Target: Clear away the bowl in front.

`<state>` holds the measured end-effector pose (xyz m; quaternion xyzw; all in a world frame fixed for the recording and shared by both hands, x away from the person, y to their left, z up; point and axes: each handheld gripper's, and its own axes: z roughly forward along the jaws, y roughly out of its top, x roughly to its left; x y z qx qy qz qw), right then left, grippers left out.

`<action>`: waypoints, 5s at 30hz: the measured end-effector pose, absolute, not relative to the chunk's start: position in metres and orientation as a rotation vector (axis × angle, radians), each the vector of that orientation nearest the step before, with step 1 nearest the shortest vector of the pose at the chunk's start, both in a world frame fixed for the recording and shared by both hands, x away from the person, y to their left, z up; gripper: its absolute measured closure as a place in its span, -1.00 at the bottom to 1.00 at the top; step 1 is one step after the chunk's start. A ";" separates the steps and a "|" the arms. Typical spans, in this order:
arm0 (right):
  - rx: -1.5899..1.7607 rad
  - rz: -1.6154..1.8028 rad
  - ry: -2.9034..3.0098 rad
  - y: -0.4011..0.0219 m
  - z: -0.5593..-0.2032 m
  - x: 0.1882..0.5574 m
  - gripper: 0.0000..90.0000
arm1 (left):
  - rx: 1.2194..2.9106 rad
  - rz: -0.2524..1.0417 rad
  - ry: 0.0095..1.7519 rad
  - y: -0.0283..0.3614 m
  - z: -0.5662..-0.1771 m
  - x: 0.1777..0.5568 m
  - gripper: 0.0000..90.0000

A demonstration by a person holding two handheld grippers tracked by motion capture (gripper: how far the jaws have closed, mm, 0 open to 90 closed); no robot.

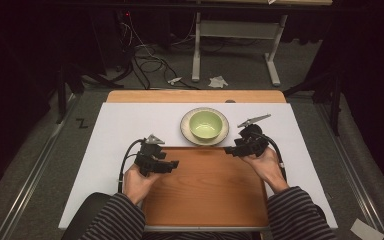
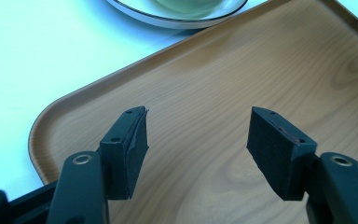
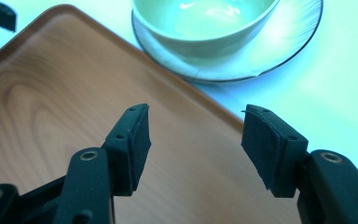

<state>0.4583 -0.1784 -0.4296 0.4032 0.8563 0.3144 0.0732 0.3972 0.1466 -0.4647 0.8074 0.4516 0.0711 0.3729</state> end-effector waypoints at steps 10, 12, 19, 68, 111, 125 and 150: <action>1.247 0.910 2.545 -0.173 -0.426 0.482 0.07 | 2.081 0.180 1.156 0.145 -0.466 0.398 -0.16; 1.243 0.916 2.512 -0.172 -0.424 0.485 0.14 | 2.084 0.180 1.159 0.145 -0.467 0.398 -0.16; 1.263 0.856 2.506 -0.162 -0.423 0.505 0.18 | 2.083 0.170 1.161 0.146 -0.467 0.399 -0.18; 1.457 0.555 2.552 -0.121 -0.454 0.580 0.60 | 2.115 0.164 1.169 0.144 -0.470 0.401 -0.20; 1.548 0.739 2.477 -0.140 -0.437 0.578 0.92 | 2.127 0.153 1.163 0.143 -0.471 0.401 -0.20; 1.501 0.767 2.496 -0.143 -0.427 0.572 0.92 | 2.123 0.148 1.169 0.143 -0.471 0.401 -0.20; 1.382 0.767 2.595 -0.139 -0.414 0.555 0.91 | 2.129 0.142 1.168 0.143 -0.471 0.402 -0.20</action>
